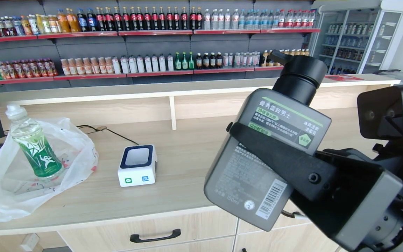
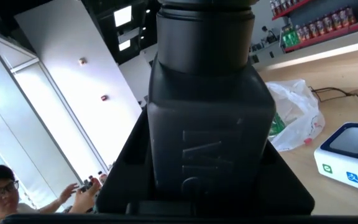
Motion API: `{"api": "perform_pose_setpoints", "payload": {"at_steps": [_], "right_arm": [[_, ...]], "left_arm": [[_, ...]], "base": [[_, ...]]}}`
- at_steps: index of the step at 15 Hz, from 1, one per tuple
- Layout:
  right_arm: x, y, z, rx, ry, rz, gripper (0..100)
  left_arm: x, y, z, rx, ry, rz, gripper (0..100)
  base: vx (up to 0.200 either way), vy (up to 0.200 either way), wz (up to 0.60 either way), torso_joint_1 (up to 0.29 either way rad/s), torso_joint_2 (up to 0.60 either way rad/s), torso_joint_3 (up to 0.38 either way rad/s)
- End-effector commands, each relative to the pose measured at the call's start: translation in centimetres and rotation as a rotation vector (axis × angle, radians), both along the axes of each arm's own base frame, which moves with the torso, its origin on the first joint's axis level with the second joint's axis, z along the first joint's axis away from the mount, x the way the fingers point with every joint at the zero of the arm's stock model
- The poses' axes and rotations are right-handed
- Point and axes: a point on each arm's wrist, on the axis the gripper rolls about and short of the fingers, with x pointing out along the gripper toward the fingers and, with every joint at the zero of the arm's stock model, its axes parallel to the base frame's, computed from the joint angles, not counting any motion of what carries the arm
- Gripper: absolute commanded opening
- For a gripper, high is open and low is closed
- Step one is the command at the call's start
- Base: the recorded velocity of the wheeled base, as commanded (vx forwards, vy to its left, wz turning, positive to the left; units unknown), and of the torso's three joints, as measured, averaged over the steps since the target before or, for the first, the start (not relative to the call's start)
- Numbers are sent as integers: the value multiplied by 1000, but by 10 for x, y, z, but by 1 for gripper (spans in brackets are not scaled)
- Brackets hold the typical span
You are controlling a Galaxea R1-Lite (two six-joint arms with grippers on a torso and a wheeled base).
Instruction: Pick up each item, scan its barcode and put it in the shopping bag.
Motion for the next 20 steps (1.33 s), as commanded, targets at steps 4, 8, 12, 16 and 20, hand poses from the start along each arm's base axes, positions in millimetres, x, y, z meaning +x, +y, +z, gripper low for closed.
{"api": "perform_pose_setpoints", "payload": {"at_steps": [4,8,12,16,20], "right_arm": [[1,-1,3,10,-6,-4,0],[2,1,6,22,-13,-4,0],[0,-2,11,38,-24,-4,0],[1,-4,9,32,-20,-12,0],[28,-15,-1,-26,-48,-155,0]], "left_arm": [[0,0,0,0,1,1,100],[0,0,0,0,1,0,100],[0,0,0,3,5,0,100],[0,0,0,3,2,0,100],[0,0,0,3,4,0,100]], "base": [[0,0,0,0,0,0],[0,0,0,0,0,0],[0,0,0,0,0,0],[0,0,0,0,0,0],[0,0,0,0,0,0]]}}
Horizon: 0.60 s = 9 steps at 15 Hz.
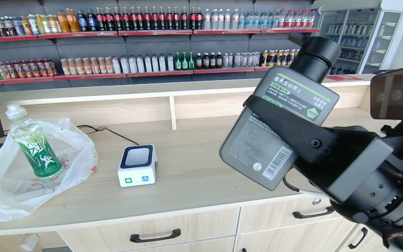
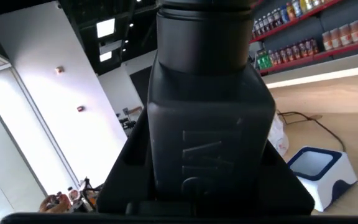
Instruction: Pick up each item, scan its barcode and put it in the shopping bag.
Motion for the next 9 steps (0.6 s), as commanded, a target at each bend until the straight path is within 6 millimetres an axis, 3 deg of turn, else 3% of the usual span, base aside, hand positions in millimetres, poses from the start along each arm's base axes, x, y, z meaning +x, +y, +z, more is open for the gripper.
{"api": "perform_pose_setpoints", "payload": {"at_steps": [1,6,9], "right_arm": [[8,-4,-11,-39,17,-45,0],[24,-22,-24,-212,-152,-267,0],[37,-60,-52,-429,-183,-559,0]], "left_arm": [[0,0,0,0,-1,0,100],[0,0,0,-2,1,0,100],[0,0,0,0,1,0,100]], "base": [[0,0,0,0,0,0],[0,0,0,0,0,0],[0,0,0,0,0,0]]}}
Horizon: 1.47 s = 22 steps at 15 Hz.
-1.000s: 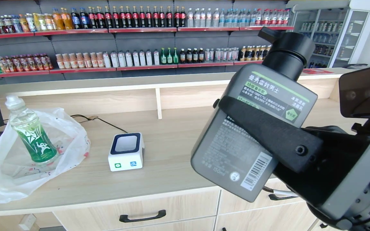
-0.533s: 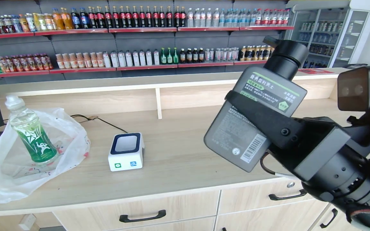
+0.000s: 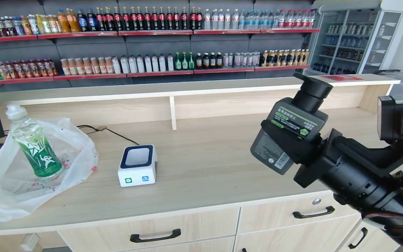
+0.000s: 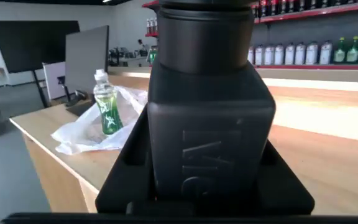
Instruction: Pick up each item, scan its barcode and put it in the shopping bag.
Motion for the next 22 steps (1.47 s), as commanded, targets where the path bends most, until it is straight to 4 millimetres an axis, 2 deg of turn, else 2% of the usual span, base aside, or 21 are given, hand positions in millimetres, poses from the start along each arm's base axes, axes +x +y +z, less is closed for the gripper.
{"api": "perform_pose_setpoints", "payload": {"at_steps": [1,3,8,11,15,22], "right_arm": [[0,-27,-23,-118,34,-162,0],[-6,-35,-30,-176,26,-199,0],[6,-34,-36,-229,22,-255,0],[8,-43,-46,-253,68,-285,0],[10,-46,-42,-242,56,-304,0],[10,-48,-43,-248,59,-309,0]], "left_arm": [[0,0,0,-1,0,0,100],[0,0,0,-1,0,2,100],[0,0,0,-1,1,0,100],[0,0,0,-1,0,0,100],[0,0,0,-2,0,2,100],[0,0,0,-4,1,0,100]], "base": [[0,0,0,0,0,0],[0,0,0,0,0,0],[0,0,0,0,0,0],[0,0,0,0,0,0],[0,0,0,0,0,0],[0,200,0,6,0,2]]}}
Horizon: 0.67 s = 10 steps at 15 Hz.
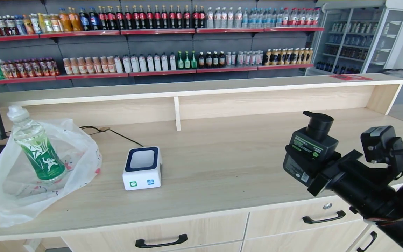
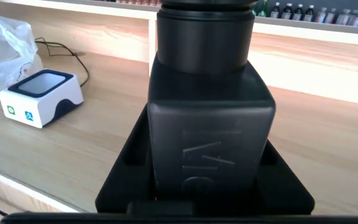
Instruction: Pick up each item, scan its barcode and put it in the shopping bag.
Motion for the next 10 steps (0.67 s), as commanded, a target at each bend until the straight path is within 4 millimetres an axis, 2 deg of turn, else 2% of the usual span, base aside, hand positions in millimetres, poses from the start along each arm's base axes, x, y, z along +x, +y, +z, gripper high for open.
{"api": "perform_pose_setpoints", "payload": {"at_steps": [1,2,10], "right_arm": [[-1,0,-1,-1,1,3,0],[-1,0,-1,-3,1,4,0],[-2,0,-1,-3,1,4,0]], "left_arm": [[0,0,0,2,-1,-1,100],[0,0,0,2,-1,0,100],[0,0,0,3,-1,-1,100]], "base": [[0,200,0,17,12,2],[0,200,0,2,2,2],[0,0,0,0,0,0]]}}
